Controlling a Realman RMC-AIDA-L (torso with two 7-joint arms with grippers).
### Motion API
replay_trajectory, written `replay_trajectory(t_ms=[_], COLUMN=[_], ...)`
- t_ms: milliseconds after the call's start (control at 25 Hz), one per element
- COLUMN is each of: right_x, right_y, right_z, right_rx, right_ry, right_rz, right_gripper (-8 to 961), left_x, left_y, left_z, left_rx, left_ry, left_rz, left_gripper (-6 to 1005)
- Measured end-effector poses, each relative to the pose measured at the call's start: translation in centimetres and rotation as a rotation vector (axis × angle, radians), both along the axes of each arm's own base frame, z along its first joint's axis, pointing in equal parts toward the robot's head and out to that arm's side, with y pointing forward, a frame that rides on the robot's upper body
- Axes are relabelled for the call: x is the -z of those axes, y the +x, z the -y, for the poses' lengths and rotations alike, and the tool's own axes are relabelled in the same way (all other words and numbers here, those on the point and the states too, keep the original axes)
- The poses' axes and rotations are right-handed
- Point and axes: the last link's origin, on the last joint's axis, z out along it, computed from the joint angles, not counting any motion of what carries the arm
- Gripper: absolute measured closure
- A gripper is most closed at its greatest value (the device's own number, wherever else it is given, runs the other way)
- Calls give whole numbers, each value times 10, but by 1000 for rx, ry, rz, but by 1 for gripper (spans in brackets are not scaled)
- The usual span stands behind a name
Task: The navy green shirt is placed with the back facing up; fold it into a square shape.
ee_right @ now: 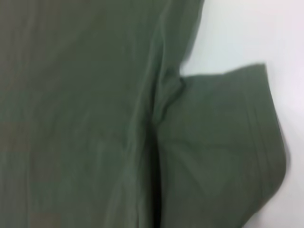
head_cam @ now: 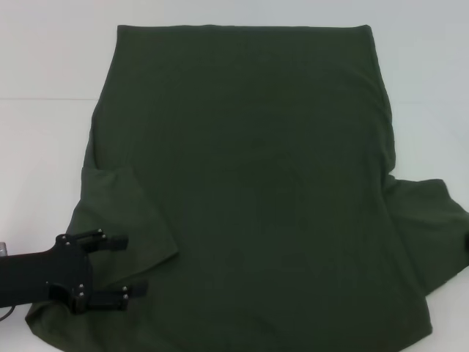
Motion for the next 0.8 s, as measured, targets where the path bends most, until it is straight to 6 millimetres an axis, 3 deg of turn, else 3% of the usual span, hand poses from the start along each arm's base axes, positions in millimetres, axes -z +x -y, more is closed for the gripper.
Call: replay_trajectory(t_ms=[120,280,600,800], right_x=[-17,-23,-19,-5], right_y=[2,-1,-22,-51], right_z=[1,-2,-14,-28], right_rx=[-8,-29,-117,-212], right_ry=[59,90,60,-18], right_rz=[-2,-22,-37,-13], right_gripper=[931,932,933,932], left_x=[0,-1,-4,-4], left_y=[0,0,-1,-1], left_z=[0,-1,-1,-1], left_rx=[-1,-8,-15,-15], left_ry=[1,-1,-1,-2], left_rz=[1,1,-2,-5], left_gripper=[109,110,111,111])
